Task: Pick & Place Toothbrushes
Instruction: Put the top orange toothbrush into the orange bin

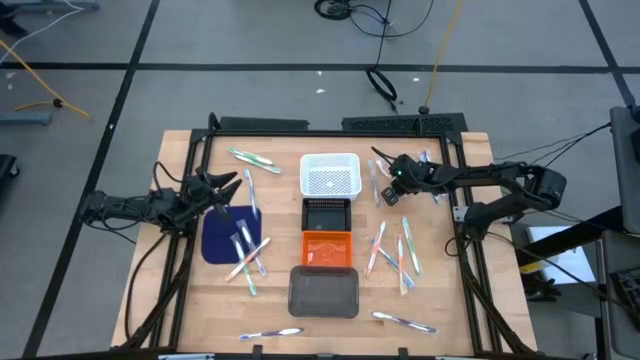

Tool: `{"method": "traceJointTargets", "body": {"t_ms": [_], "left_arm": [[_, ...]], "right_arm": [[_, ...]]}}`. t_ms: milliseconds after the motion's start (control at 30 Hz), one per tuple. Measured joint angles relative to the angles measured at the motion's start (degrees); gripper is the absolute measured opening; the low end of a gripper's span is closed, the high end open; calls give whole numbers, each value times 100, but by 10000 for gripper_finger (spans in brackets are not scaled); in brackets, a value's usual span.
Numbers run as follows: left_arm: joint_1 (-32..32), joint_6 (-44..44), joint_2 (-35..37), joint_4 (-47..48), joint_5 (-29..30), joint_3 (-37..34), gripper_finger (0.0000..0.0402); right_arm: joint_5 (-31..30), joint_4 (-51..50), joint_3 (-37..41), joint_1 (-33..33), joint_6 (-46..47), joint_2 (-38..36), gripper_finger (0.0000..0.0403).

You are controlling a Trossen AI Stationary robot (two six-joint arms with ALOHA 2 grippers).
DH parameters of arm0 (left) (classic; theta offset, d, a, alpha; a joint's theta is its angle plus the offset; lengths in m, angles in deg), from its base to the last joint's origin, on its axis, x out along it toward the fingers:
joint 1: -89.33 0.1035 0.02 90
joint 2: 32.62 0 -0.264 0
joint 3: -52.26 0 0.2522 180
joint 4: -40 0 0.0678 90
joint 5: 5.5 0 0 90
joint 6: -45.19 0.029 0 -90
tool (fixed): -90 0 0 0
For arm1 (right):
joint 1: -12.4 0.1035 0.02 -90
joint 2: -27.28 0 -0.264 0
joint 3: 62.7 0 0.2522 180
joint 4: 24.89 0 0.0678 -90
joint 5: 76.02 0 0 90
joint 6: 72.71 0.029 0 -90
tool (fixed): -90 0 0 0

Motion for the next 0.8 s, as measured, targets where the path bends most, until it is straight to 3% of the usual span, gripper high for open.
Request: {"method": "traceJointTargets", "body": {"t_ms": [267, 467, 700, 800], "left_arm": [[0, -396, 0, -195, -54, -2, 145], [-2, -551, -195, -885, -658, -2, 145], [4, -632, -1536, -2260, -662, -2, 145], [4, -608, -2351, -3219, -698, -2, 145]], "right_arm": [[-426, -13, 0, -2, -71, -557, 13], [-231, 297, 0, 68, -235, -1467, 13], [671, 1590, 0, 598, -458, -2057, 13], [714, 2044, 0, 926, -557, -2054, 13]]}}
